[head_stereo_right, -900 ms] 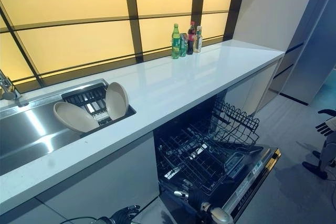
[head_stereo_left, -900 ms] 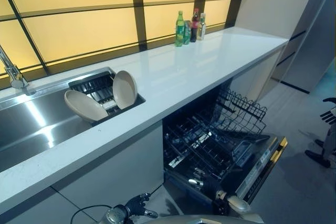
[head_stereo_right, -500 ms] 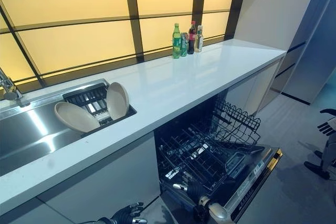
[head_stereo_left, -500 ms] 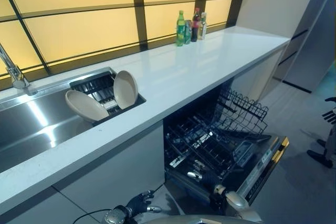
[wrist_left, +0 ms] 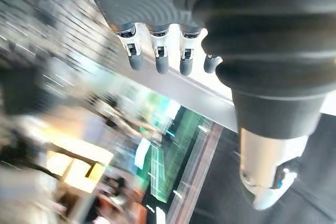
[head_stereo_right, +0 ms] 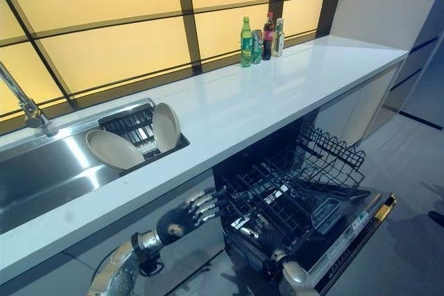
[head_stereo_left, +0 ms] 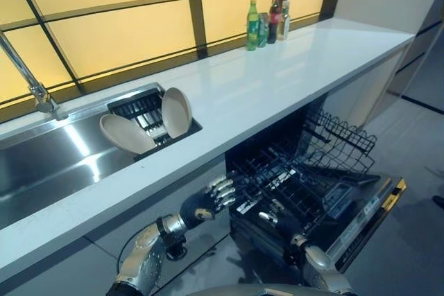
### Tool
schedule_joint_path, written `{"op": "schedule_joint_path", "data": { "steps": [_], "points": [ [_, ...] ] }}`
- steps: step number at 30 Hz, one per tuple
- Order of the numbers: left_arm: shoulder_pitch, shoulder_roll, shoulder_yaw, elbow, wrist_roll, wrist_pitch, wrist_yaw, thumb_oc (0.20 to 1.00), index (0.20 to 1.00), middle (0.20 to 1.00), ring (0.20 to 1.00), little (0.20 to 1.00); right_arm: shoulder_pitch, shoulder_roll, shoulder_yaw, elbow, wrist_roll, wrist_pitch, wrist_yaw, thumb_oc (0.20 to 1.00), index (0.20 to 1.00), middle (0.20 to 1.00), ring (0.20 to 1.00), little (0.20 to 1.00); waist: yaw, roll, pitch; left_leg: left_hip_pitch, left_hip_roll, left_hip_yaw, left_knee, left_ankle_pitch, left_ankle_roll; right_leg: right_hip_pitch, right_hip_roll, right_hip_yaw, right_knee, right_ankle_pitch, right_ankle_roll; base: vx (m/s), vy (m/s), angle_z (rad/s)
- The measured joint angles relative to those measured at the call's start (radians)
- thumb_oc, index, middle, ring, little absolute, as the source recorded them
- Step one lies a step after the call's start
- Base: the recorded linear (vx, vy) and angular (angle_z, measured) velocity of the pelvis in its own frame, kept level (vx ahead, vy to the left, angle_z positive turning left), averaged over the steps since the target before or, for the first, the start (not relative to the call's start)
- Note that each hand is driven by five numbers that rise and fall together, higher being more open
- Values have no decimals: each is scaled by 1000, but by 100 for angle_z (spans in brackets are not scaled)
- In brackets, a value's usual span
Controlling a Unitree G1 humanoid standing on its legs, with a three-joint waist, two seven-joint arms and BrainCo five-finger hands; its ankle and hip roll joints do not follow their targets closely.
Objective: Pick up plates and place into dishwasher.
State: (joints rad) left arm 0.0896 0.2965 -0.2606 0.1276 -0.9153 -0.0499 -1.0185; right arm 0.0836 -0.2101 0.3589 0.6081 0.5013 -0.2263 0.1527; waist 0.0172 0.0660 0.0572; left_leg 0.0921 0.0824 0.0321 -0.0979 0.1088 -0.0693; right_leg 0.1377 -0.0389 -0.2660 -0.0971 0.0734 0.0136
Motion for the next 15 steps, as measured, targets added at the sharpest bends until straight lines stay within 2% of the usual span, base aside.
{"op": "schedule_joint_path", "data": {
  "steps": [2,4,6,8,9,12,14,15],
  "points": [
    [-11,-33,44,-121,-101,40,-35,1000,1000,1000,1000,1000,0,6,-2,0,-1,-6,-7,1000,1000,1000,1000,1000,2,-1,1,0,-1,-7,0,0,0,1,0,-6,0,0,0,10,-36,9],
    [-28,-40,64,-227,-168,39,-32,1000,1000,1000,1000,1000,0,15,-2,0,-2,-7,-10,1000,1000,1000,1000,1000,3,1,2,0,-1,-9,0,0,0,2,0,-7,0,0,1,-2,-12,2],
    [-64,-30,107,-306,-184,5,29,1000,1000,1000,1000,1000,0,20,0,0,-10,-7,-12,1000,1000,1000,1000,1000,4,4,4,-2,-1,-10,0,0,0,3,0,-7,0,0,1,0,0,0],
    [-101,-11,169,-331,-195,-61,101,1000,1000,1000,1000,1000,6,19,2,-1,-21,-7,-18,1000,1000,1000,1000,1000,8,9,3,-2,-1,-12,0,0,0,7,0,-8,0,-1,0,0,0,0],
    [-119,11,197,-341,-161,-133,178,1000,1000,1000,1000,1000,15,16,2,-3,-26,-7,-19,1000,1000,1000,1000,1000,12,12,3,-5,-1,-15,0,0,0,7,1,-10,0,-2,-1,0,0,0],
    [-159,176,294,-335,40,-314,437,1000,1000,1000,1000,1000,46,-1,3,-13,-42,-7,-19,1000,1000,1000,1000,1000,28,12,8,-20,-2,-35,0,-1,-1,-2,1,-28,0,-3,-4,8,10,15],
    [-177,284,386,-294,261,-433,675,1000,1000,1000,1000,1000,57,-16,1,-11,-45,-7,-19,1000,1000,1000,1000,1000,39,16,8,-21,-3,-35,0,-1,-1,3,-3,-42,0,-6,-3,20,7,17],
    [-188,335,416,-274,359,-464,773,1000,1000,1000,1000,1000,59,-14,0,-11,-45,-7,-20,1000,1000,1000,1000,1000,49,16,8,-20,-4,-35,0,0,-1,4,-3,-42,0,-7,-1,24,4,7]
  ]
}}
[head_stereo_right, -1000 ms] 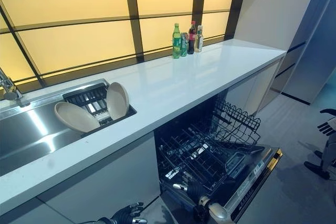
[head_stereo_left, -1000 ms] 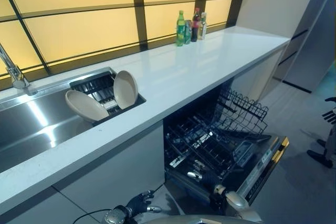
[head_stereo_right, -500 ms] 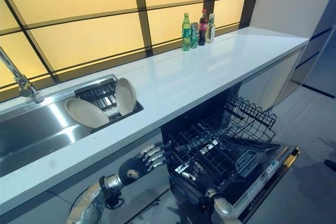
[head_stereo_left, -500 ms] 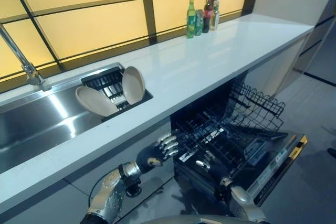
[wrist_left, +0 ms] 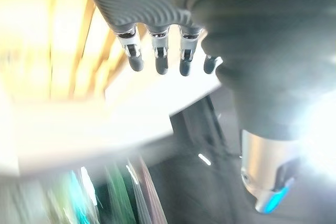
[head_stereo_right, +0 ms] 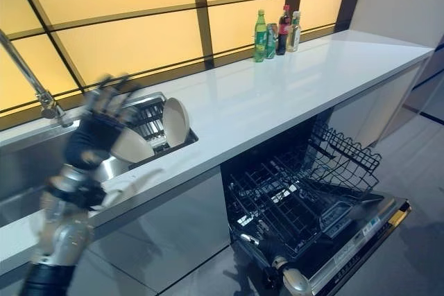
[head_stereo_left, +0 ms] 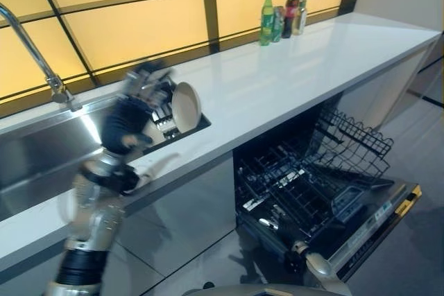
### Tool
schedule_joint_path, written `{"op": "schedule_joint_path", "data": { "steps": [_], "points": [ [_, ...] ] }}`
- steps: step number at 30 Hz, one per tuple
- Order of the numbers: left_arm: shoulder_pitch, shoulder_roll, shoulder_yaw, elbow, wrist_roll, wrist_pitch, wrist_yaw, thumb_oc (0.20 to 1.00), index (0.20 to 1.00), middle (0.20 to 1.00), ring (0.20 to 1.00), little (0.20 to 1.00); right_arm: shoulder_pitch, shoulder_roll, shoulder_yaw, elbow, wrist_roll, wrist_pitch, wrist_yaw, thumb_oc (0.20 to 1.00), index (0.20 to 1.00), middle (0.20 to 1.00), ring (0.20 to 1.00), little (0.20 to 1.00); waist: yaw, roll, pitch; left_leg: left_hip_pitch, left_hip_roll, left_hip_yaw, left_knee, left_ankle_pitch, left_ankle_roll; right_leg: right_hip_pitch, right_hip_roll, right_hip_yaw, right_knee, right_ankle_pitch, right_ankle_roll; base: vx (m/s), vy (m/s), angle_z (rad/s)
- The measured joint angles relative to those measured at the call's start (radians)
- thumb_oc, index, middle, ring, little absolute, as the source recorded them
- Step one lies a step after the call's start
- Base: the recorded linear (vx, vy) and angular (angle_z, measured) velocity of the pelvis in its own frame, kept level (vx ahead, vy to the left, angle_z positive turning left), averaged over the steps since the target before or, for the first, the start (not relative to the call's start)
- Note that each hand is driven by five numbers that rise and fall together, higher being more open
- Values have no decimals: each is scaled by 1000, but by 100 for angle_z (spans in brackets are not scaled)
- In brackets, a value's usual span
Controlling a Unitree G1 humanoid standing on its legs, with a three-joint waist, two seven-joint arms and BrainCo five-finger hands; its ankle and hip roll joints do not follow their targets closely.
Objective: Pick up plates and place into dishwasher.
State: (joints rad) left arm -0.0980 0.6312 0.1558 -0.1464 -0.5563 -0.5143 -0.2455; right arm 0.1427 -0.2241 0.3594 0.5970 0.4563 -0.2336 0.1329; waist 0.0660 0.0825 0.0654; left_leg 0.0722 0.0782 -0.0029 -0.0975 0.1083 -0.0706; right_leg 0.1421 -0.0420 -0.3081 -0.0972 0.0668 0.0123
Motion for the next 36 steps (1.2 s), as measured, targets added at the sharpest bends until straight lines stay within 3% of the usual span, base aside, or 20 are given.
{"op": "schedule_joint_path", "data": {
  "steps": [2,6,10,13,20,29,36],
  "points": [
    [-19,80,37,30,159,-37,168,1000,1000,1000,1000,1000,-2,-8,-2,0,1,0,0,1000,1000,1000,1000,1000,11,-1,-1,-4,-2,-2,0,0,0,1,-2,-2,0,-2,2,15,3,8],
    [-8,241,54,104,491,-36,418,1000,1000,1000,1000,1000,-4,-5,-7,0,7,0,3,1000,1000,1000,1000,1000,35,-1,-6,-9,-6,-3,0,0,1,-2,-6,-4,0,-5,5,2,-1,4],
    [38,348,56,141,747,43,543,1000,1000,1000,1000,1000,-2,-27,-20,0,20,0,6,1000,1000,1000,1000,1000,33,-1,-8,-11,-11,-3,-1,0,1,-3,-11,-6,0,-1,3,0,-1,1],
    [59,417,35,183,915,115,571,1000,1000,1000,1000,1000,-1,-38,-40,0,33,0,21,1000,1000,1000,1000,1000,31,-5,-10,-10,-11,-3,-1,0,1,-3,-11,-6,0,-1,3,0,0,0],
    [55,608,-118,309,1133,232,554,1000,1000,1000,1000,1000,-2,-76,-41,0,76,0,64,1000,1000,1000,1000,1000,29,-13,-15,-9,-11,-1,-1,1,1,-2,-12,-6,0,-2,9,10,24,0],
    [-45,620,-285,446,1213,253,546,1000,1000,1000,1000,1000,-4,-92,-41,4,89,0,79,1000,1000,1000,1000,1000,16,-18,-17,-11,-15,3,0,3,3,-3,-17,-5,0,0,13,12,47,1],
    [-155,626,-390,518,1248,250,567,1000,1000,1000,1000,1000,-13,-104,-41,6,89,1,83,1000,1000,1000,1000,1000,-26,-18,-16,-10,-14,13,-1,5,0,-5,-17,-1,1,0,13,3,45,-3]
  ]
}}
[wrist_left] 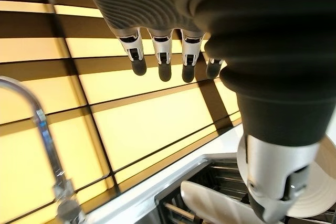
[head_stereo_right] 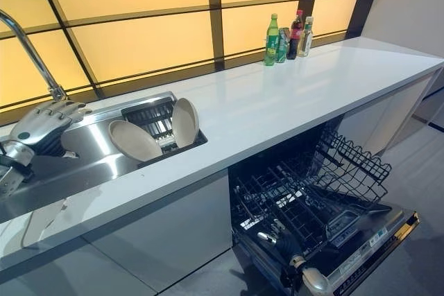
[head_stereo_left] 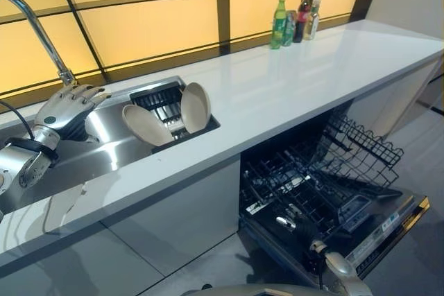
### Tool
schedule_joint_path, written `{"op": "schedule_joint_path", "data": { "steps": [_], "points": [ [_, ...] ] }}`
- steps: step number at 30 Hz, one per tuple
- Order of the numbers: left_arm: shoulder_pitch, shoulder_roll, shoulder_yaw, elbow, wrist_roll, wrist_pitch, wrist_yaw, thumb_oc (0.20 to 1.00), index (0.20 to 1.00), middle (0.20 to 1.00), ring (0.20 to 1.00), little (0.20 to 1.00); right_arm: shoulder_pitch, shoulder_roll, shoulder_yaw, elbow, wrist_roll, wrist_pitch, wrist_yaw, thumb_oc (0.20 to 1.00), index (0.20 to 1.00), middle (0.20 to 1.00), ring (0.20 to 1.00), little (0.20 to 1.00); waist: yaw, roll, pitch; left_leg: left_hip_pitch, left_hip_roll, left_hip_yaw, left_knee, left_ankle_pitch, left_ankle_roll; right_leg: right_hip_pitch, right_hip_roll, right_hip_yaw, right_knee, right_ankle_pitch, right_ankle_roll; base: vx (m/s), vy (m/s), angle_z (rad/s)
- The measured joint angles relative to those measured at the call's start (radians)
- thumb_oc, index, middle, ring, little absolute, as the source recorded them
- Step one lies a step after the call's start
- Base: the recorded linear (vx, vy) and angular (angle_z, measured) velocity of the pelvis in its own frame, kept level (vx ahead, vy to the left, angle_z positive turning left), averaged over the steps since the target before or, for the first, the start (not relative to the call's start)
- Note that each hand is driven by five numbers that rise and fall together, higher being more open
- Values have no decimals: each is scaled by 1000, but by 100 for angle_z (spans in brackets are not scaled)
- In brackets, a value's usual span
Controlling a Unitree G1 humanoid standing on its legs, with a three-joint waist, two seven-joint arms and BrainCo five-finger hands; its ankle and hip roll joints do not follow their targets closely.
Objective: Pick up plates and place into dishwasher.
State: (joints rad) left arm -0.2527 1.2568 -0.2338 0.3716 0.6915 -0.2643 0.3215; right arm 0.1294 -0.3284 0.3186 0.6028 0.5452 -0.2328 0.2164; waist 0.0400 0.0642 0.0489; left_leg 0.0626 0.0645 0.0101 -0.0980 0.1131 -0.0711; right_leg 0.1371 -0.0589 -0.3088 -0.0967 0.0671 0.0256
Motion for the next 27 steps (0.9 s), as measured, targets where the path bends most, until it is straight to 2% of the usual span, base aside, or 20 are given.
{"op": "schedule_joint_path", "data": {
  "steps": [4,9,13,17,21,27],
  "points": [
    [-59,0,-69,52,8,0,61,1000,1000,1000,1000,1000,-5,-1,2,9,-1,1,16,1000,1000,1000,1000,1000,-23,-1,-1,8,1,13,0,1,-2,0,0,8,0,1,1,3,50,-7],
    [-105,-2,-99,100,52,20,130,1000,1000,1000,1000,1000,-10,-2,2,12,-2,2,15,1000,1000,1000,1000,1000,-34,1,1,12,2,21,0,1,-2,-1,0,20,0,4,2,1,46,-6],
    [-109,-17,-123,121,124,41,134,1000,1000,1000,1000,1000,-10,-3,2,13,-2,4,14,1000,1000,1000,1000,1000,-49,1,1,12,2,31,0,-1,1,-2,0,27,0,6,3,-2,49,-5],
    [-109,-24,-181,127,207,56,63,1000,1000,1000,1000,1000,-10,-9,2,12,-3,9,13,1000,1000,1000,1000,1000,-52,-1,0,11,4,44,0,-2,2,-11,1,39,0,9,3,-11,36,-8],
    [-109,-28,-184,128,239,58,-32,1000,1000,1000,1000,1000,-9,-9,0,13,-3,23,13,1000,1000,1000,1000,1000,-55,-8,-3,12,4,48,0,1,-1,-19,0,47,0,13,3,-18,22,-6],
    [-110,-28,-220,131,271,54,-85,1000,1000,1000,1000,1000,-9,-13,-3,14,-2,39,13,1000,1000,1000,1000,1000,-55,-8,-2,13,4,50,0,1,-1,-19,0,48,0,14,3,-4,2,-1]
  ]
}}
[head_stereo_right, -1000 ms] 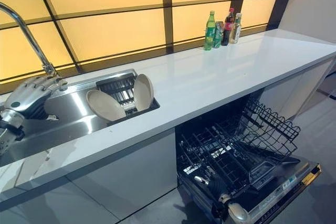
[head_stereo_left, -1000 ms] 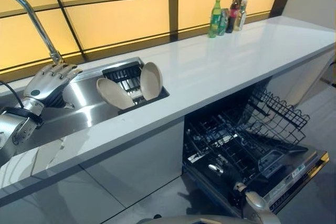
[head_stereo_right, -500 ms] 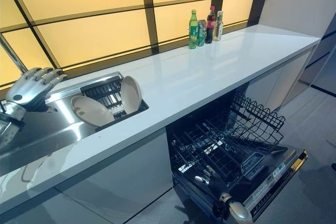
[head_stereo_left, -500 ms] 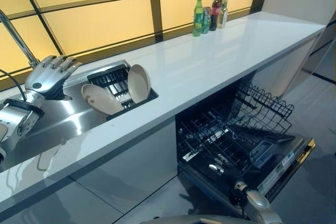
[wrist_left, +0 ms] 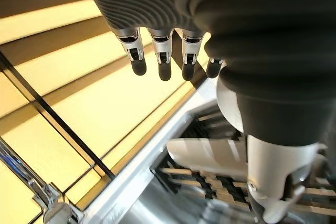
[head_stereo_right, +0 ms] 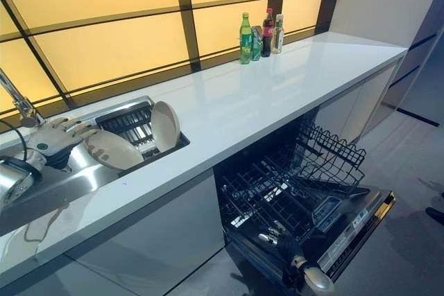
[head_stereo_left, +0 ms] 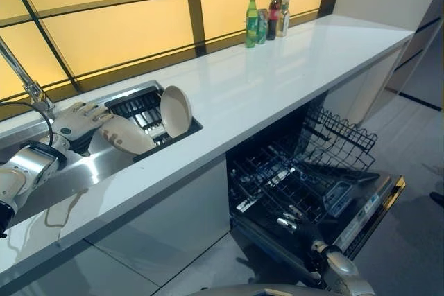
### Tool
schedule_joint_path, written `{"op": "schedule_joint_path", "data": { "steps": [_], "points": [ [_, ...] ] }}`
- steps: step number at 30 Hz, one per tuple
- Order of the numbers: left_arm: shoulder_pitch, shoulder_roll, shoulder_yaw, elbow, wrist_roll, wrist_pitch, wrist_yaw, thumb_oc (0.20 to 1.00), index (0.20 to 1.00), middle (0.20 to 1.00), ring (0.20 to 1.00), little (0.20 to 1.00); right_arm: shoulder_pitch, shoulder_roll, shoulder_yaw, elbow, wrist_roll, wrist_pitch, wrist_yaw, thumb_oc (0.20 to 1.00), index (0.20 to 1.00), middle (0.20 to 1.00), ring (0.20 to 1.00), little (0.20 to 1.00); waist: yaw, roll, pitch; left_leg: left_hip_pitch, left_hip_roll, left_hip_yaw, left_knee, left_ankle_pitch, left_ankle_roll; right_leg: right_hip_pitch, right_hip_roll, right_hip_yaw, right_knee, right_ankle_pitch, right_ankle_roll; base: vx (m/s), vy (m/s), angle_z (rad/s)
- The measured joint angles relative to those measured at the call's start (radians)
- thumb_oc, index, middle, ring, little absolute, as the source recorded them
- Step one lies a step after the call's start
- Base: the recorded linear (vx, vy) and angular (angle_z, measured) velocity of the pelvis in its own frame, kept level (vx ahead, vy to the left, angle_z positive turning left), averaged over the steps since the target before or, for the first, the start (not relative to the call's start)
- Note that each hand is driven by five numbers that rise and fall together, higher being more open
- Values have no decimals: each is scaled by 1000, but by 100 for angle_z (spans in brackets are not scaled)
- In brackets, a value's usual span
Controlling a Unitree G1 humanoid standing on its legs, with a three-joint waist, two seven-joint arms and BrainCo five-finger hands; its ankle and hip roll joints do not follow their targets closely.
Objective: Pick up plates and place into dishwasher.
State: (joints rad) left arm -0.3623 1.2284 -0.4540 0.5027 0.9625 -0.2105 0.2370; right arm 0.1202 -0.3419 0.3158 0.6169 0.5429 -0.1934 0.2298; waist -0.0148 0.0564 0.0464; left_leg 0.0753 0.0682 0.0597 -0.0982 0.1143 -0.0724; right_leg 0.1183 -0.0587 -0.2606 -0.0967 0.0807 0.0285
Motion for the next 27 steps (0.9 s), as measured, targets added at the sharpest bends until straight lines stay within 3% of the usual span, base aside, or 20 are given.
{"op": "schedule_joint_path", "data": {
  "steps": [9,27],
  "points": [
    [-3,-38,-35,67,11,-44,60,1000,1000,1000,1000,1000,0,-3,0,2,0,0,-13,1000,1000,1000,1000,1000,-1,0,2,0,0,3,0,0,0,-2,0,1,0,1,0,-2,11,0],
    [-38,-137,-98,207,163,-11,90,1000,1000,1000,1000,1000,-10,-72,-59,3,1,3,-86,1000,1000,1000,1000,1000,-56,-11,30,-1,3,39,0,0,0,-20,1,35,0,11,2,-5,33,-5]
  ]
}}
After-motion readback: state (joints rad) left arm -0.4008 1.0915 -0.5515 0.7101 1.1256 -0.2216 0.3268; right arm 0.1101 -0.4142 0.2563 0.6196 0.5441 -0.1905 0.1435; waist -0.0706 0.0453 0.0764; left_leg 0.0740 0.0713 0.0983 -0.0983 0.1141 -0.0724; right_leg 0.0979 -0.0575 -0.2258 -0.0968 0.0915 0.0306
